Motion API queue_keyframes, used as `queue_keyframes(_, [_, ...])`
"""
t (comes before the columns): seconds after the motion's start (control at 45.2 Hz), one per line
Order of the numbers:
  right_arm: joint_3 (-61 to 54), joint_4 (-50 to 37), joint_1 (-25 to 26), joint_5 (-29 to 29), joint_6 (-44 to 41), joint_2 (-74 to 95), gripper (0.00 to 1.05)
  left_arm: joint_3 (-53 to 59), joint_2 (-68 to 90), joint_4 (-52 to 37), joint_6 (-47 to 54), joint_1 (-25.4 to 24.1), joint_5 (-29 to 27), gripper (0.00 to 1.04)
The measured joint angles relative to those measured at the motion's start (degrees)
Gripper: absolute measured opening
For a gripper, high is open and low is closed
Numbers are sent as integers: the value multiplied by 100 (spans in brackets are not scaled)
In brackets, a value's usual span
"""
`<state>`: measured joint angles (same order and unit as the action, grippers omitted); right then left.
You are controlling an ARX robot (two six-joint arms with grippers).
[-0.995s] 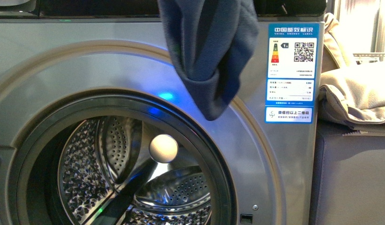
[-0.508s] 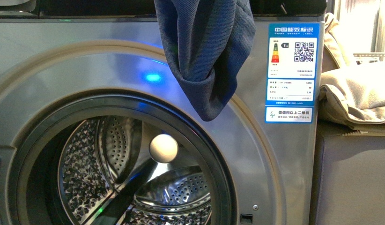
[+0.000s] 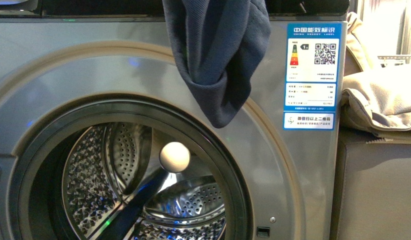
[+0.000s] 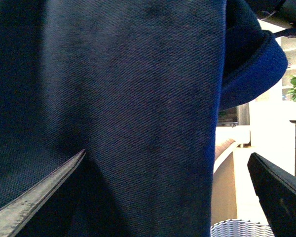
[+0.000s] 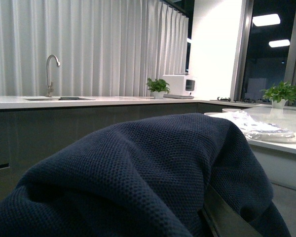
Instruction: Put clothes into washing machine
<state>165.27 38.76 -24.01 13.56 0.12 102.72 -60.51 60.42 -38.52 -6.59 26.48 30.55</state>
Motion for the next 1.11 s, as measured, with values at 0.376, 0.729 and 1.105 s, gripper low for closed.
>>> queue_keyframes(0.376, [0,2,-2,0,0,0,11,-603,476,101,710,1296,-776,98])
queue_keyframes(0.729, [0,0,-2,0,0,0,11,-1316,973,144,1762,2369,-2166,98])
queue_keyframes(1.105, [0,0,-2,-59,-17,4,11,-2535,1873,334,2044,2387,-4452,98])
